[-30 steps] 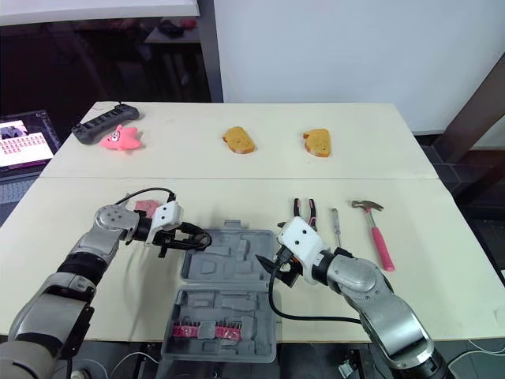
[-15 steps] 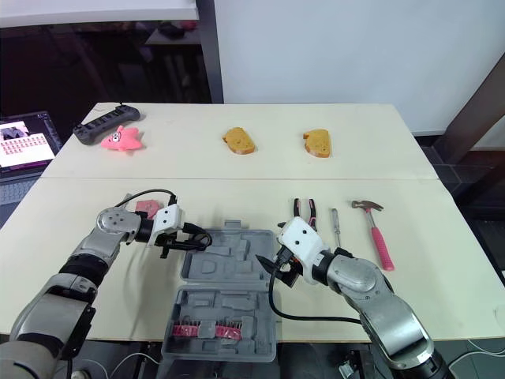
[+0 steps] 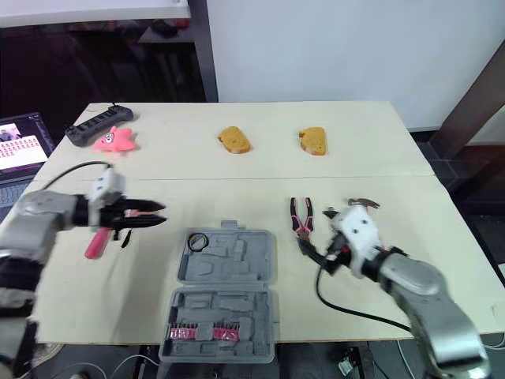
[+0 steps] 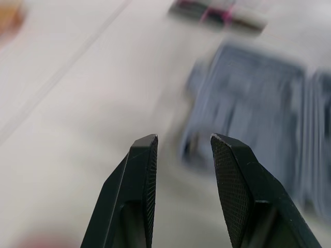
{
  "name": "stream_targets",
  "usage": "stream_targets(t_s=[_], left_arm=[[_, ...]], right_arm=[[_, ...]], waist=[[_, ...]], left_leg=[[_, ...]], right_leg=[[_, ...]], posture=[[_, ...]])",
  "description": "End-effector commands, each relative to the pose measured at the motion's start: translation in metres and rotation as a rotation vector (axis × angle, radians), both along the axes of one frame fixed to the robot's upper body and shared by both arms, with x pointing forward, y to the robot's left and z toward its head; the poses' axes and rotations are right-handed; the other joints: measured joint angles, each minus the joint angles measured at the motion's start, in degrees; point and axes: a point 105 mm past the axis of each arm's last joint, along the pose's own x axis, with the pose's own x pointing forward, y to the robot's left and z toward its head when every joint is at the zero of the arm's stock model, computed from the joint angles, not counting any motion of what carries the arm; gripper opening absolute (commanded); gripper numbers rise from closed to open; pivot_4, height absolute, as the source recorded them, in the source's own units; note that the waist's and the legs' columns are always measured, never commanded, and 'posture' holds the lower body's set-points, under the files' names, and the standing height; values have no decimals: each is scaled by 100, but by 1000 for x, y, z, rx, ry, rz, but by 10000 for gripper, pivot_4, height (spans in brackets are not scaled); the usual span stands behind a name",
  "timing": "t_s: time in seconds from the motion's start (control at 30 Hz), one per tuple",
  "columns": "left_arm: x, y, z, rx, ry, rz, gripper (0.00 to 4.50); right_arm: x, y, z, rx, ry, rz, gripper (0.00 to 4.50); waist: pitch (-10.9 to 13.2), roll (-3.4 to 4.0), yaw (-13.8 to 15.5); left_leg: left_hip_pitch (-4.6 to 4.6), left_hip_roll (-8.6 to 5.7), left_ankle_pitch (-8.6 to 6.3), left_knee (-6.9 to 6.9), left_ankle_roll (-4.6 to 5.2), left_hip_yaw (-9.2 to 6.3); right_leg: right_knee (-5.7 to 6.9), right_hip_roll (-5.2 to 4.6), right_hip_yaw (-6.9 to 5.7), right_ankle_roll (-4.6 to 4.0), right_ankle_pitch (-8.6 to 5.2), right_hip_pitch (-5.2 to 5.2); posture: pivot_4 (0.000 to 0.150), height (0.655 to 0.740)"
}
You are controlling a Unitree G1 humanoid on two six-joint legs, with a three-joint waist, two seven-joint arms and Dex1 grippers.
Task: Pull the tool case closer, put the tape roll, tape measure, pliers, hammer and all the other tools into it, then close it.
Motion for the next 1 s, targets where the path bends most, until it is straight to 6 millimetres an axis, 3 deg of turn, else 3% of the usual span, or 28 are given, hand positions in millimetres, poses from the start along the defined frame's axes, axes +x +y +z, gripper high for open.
stream_targets(t_s=[0.03, 0.1, 0.2, 0.33, 0.5, 1.0], left_arm=[[-18, 57, 8, 77, -48, 197, 17307], [-39, 92, 1, 143, -31, 312, 17307], [-68, 131, -9, 217, -23, 452, 25393], [-107, 166, -26, 281, 33, 572, 44383], [-123, 179, -34, 287, 27, 637, 44383], [-117, 170, -36, 260, -4, 606, 44383]], right_arm=[[-13, -33, 7, -24, -27, -36, 45000], [-24, -57, -1, -47, 9, -83, 45000], [-38, -79, -8, -66, 43, -117, 45000], [-46, -93, -11, -76, 44, -138, 45000], [-53, -99, -20, -89, 61, -125, 45000], [-53, -102, -26, -94, 76, -98, 45000]], waist=[[1, 1, -5], [1, 2, -33], [2, 2, -32], [1, -1, -22], [-1, -4, 23], [-1, -4, -27]], left_leg=[[2, 0, 0, 1, 0, 2], [7, 1, 0, 3, 0, 5], [13, 4, 0, -4, 0, 10], [15, 4, 0, 1, 0, 15], [14, 5, 0, 0, 0, 15], [14, 5, 0, -1, 0, 18]], right_leg=[[0, -1, 0, -1, 0, 2], [0, -1, 1, -3, 0, 6], [-3, -2, 2, -22, -11, 10], [-6, -5, 2, -26, -13, 14], [-15, -5, 2, -27, -14, 17], [-20, -5, 2, -25, -12, 18]], posture=[[1500, 7400], [1500, 7400], [1500, 7400], [1500, 7400], [1500, 7400], [1500, 7400]])
